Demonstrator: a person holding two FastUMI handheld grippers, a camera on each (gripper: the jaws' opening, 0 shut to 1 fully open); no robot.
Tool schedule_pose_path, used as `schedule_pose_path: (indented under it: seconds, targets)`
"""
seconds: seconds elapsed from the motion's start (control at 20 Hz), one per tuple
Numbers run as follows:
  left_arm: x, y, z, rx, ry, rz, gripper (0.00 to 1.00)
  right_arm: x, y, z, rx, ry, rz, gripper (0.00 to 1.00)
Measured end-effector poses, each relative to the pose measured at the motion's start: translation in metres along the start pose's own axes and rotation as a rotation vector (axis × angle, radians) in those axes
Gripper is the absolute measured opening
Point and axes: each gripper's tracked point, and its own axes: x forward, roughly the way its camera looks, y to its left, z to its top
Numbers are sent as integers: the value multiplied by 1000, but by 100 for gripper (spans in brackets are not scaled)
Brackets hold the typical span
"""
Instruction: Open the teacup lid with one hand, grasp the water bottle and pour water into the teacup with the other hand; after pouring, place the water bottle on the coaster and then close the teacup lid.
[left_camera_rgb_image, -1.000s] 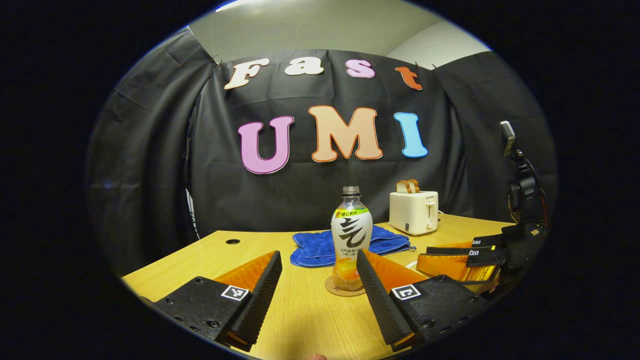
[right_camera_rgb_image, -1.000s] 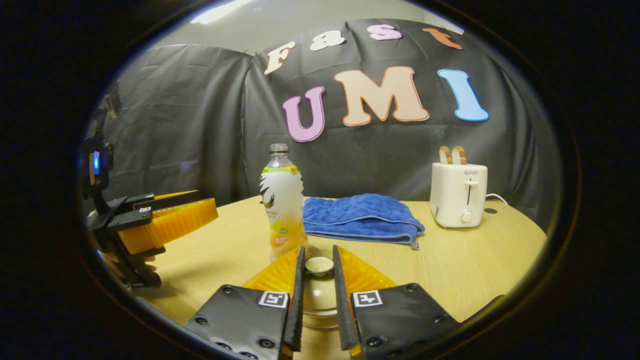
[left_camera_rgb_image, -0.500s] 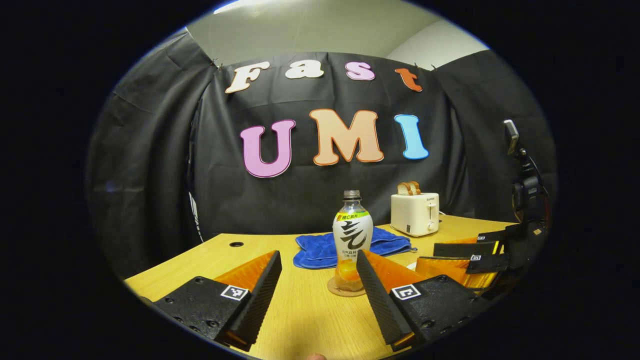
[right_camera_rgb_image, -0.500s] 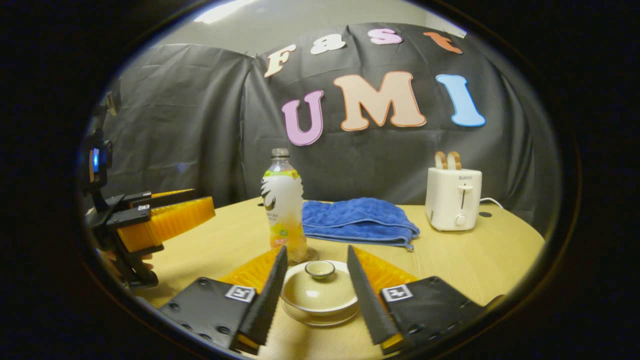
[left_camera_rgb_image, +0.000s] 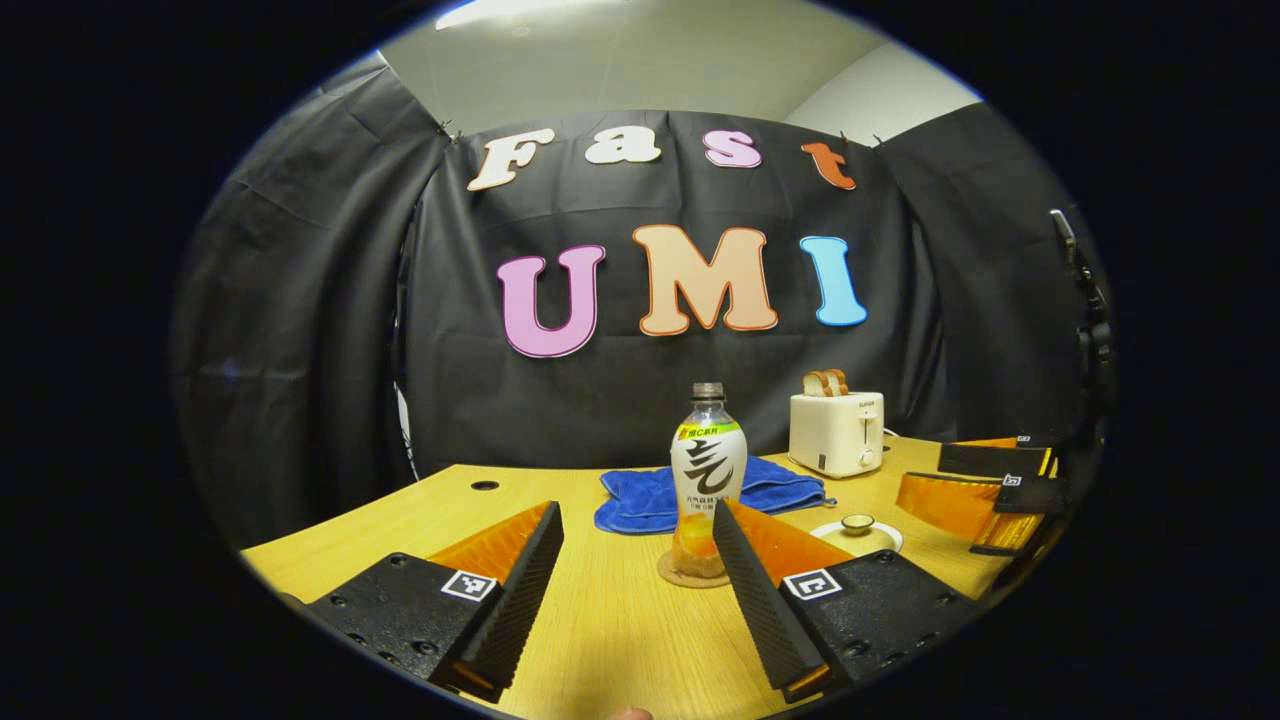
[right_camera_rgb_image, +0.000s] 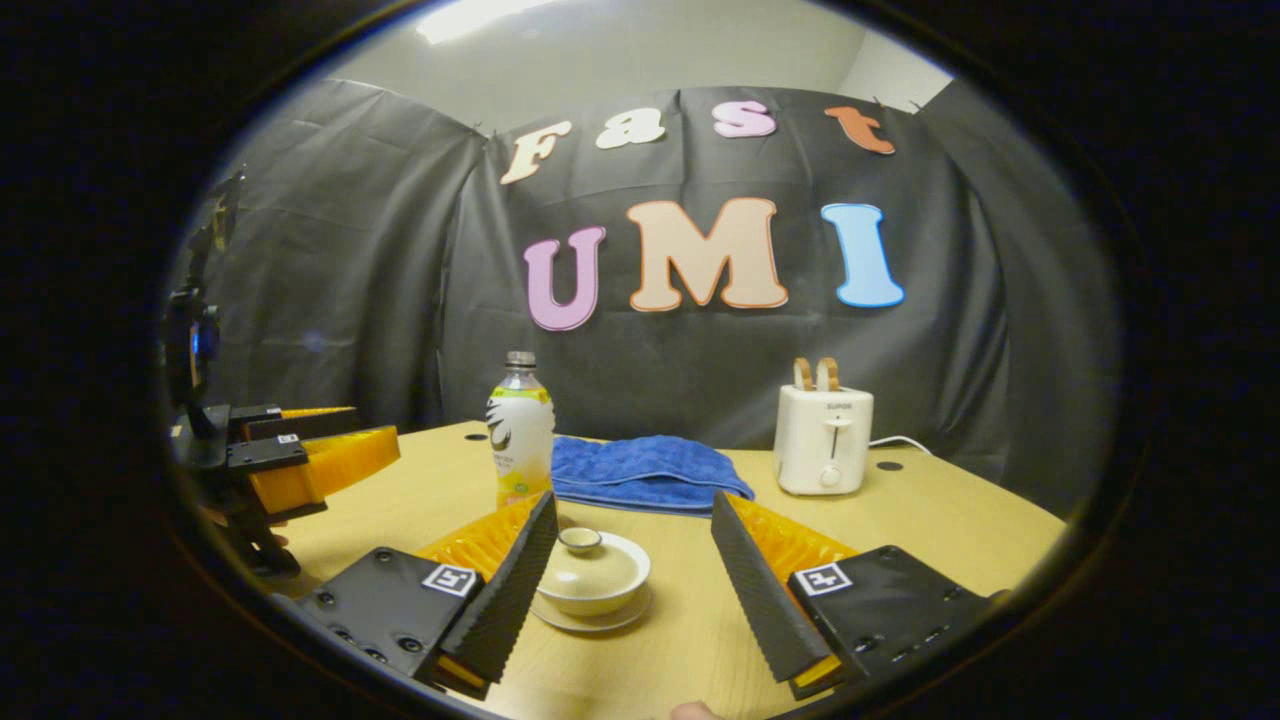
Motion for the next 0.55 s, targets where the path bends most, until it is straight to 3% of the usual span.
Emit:
schedule_pose_path:
  seconds: [0.55]
  targets:
    - [-25,0,-14,-29,13,44,89,-26,-25,-19,39,24,-78,96]
